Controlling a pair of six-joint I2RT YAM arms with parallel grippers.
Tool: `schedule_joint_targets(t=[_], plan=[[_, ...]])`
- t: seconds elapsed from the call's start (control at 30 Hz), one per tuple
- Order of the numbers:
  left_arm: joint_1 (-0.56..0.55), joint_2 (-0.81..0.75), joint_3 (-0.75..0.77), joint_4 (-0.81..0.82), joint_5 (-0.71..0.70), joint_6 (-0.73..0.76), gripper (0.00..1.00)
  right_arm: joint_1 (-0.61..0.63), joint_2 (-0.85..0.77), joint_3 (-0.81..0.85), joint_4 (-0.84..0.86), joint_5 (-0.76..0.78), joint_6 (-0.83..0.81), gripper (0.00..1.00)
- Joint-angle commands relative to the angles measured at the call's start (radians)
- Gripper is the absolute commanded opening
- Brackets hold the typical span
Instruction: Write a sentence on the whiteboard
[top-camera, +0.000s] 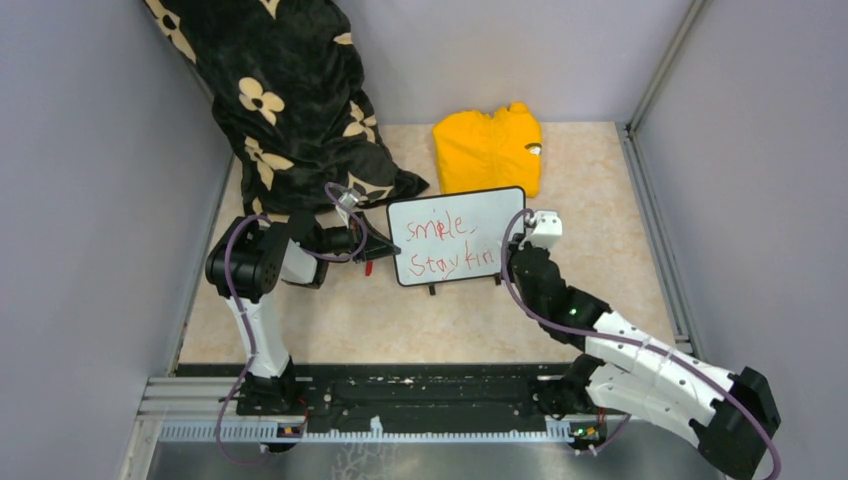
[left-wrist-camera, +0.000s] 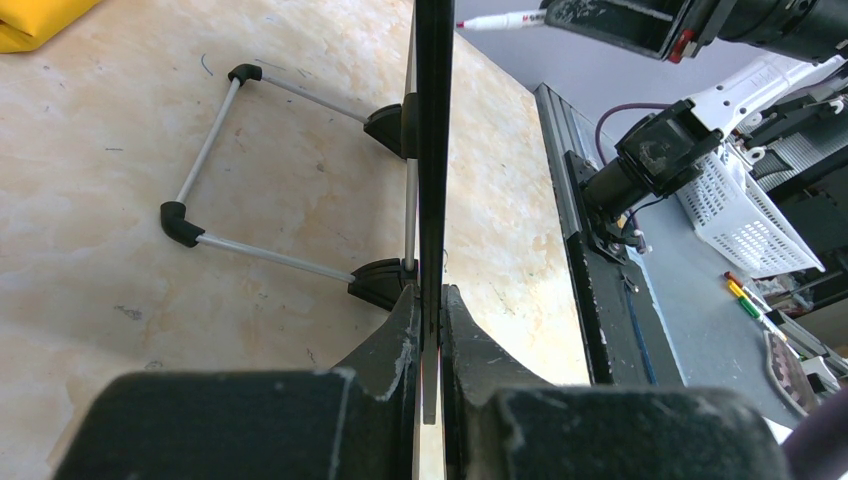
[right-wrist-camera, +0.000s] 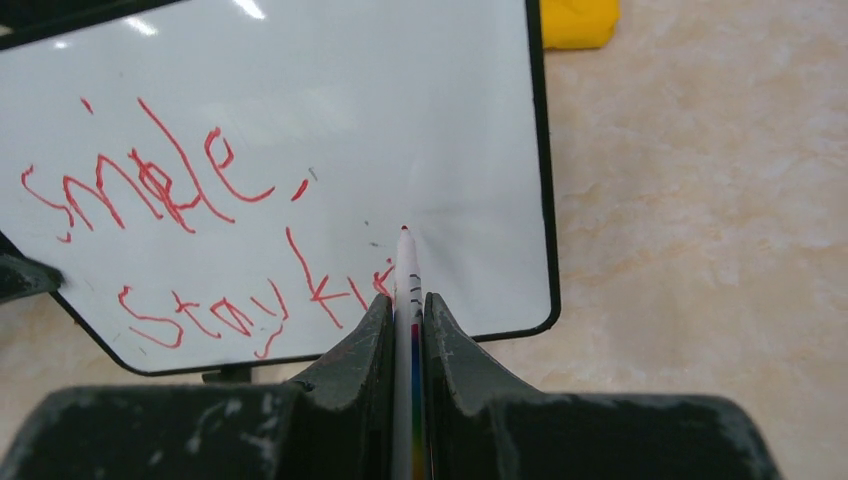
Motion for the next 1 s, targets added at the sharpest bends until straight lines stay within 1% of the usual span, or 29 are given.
schedule_joint_targets(t=[0.0,0.17,0.43,0.97], plan=[[-0.011,-0.003,0.016,-0.01,0.023,0.024,0.0,-0.035,-0.052,0.034,0.01,0.085,0.019,0.0],[-0.011,-0.005,0.015,-0.009,0.023,0.023,0.0,-0.083,-0.042,0.04,0.041,0.047,0.032,0.0],[-0.01,-0.002,0.016,-0.008,0.024,0.022,0.0,-0.082,-0.013,0.047,0.101,-0.009,0.02,0.0],[-0.011,-0.003,0.017,-0.01,0.024,0.021,0.0,-0.104,0.035,0.029,0.104,-0.01,0.042,0.0]])
